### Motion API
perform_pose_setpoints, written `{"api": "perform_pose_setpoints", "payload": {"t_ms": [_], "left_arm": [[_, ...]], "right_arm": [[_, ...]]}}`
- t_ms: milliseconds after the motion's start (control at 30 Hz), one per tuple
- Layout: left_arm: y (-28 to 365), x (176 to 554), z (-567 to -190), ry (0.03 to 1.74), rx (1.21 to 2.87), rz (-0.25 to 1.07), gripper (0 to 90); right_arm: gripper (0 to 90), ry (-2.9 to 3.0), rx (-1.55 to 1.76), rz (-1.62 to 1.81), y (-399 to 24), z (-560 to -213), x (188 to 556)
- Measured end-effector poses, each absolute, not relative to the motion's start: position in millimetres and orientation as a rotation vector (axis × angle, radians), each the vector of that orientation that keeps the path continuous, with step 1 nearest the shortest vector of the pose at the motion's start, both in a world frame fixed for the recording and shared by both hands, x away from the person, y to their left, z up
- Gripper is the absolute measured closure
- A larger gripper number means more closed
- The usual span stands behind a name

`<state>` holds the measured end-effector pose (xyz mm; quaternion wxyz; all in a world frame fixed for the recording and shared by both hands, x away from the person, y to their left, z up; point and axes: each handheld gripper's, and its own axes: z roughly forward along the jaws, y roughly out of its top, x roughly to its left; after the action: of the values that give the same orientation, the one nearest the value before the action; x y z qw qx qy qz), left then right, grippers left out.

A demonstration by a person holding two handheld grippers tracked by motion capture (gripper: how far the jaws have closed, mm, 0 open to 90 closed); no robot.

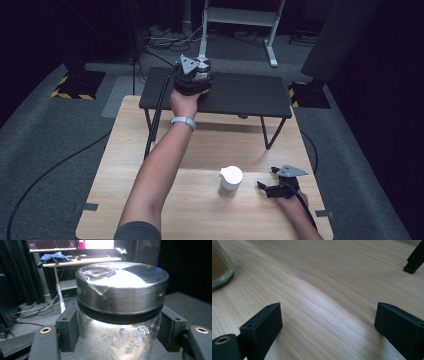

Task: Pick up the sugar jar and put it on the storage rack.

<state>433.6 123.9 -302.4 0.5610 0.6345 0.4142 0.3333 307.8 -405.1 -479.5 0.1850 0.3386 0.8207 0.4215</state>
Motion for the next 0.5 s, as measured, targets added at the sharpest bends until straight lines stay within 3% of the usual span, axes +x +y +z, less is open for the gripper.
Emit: {"api": "perform_pose_setpoints", "payload": {"t_ms": [500], "left_arm": [[107,440,-309,0.992,1.528,0.836,30.9]], "right_arm": [[7.3,2.312,0.955,1.187,-405,-479,308]]}}
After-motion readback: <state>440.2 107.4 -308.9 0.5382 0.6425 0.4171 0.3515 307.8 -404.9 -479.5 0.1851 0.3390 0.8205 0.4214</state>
